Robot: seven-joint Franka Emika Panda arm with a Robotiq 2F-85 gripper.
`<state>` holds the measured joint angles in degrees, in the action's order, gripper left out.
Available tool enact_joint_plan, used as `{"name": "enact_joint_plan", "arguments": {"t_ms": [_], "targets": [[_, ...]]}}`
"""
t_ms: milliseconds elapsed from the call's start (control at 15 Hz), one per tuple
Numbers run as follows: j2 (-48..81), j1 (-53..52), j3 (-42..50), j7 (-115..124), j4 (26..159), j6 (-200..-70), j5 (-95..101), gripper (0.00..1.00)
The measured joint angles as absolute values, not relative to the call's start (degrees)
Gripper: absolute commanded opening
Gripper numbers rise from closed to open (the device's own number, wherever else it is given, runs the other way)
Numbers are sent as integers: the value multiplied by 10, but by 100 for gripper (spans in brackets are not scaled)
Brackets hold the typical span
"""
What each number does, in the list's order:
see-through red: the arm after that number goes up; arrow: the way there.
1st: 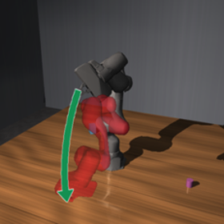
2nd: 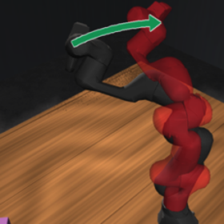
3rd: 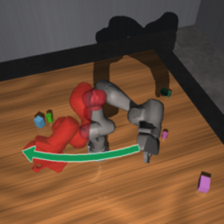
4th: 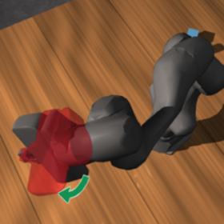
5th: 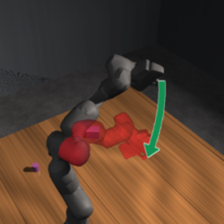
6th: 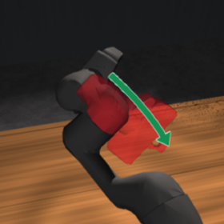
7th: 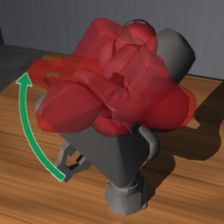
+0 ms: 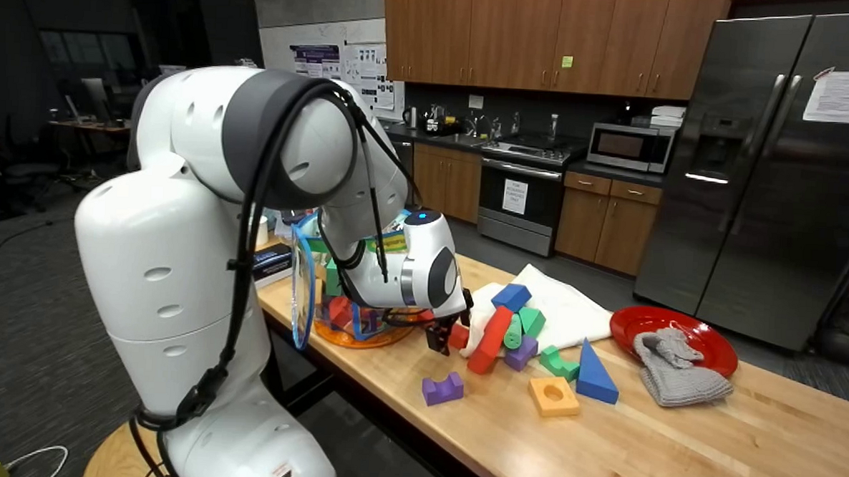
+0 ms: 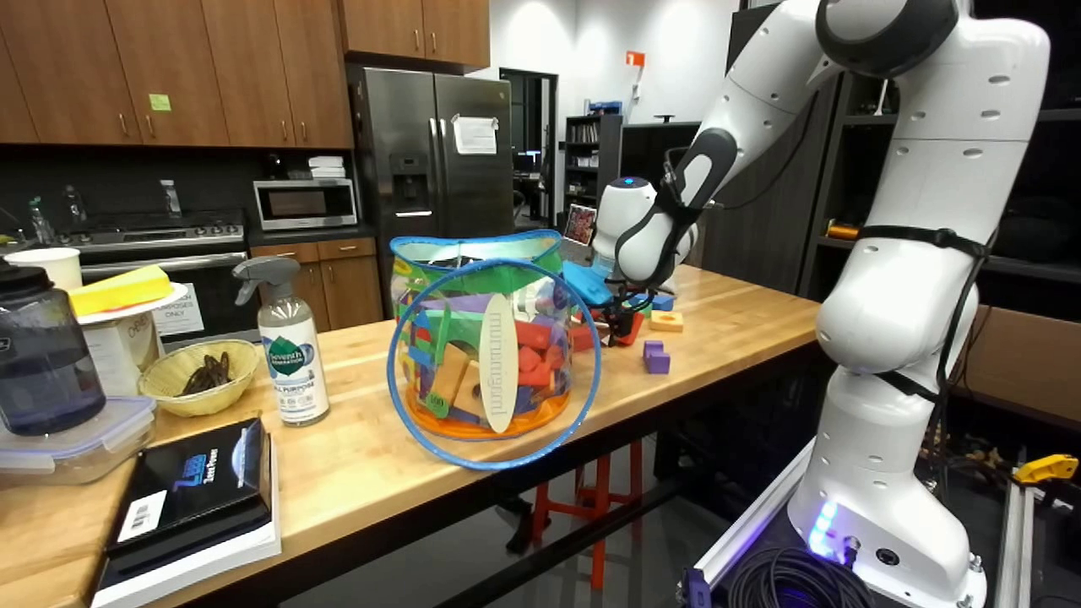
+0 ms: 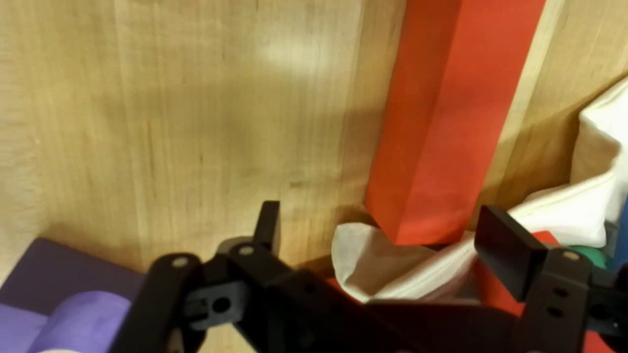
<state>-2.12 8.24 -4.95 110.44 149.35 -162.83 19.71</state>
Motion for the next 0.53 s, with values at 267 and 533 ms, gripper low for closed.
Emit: {"name": "enact_joint_plan", "arguments": {"t_ms": [267,533], "targets": [[-18,81,-49,1100,1493,-1629,195,100],[-18,81,-49,1094,1492,-1629,199,100]]}}
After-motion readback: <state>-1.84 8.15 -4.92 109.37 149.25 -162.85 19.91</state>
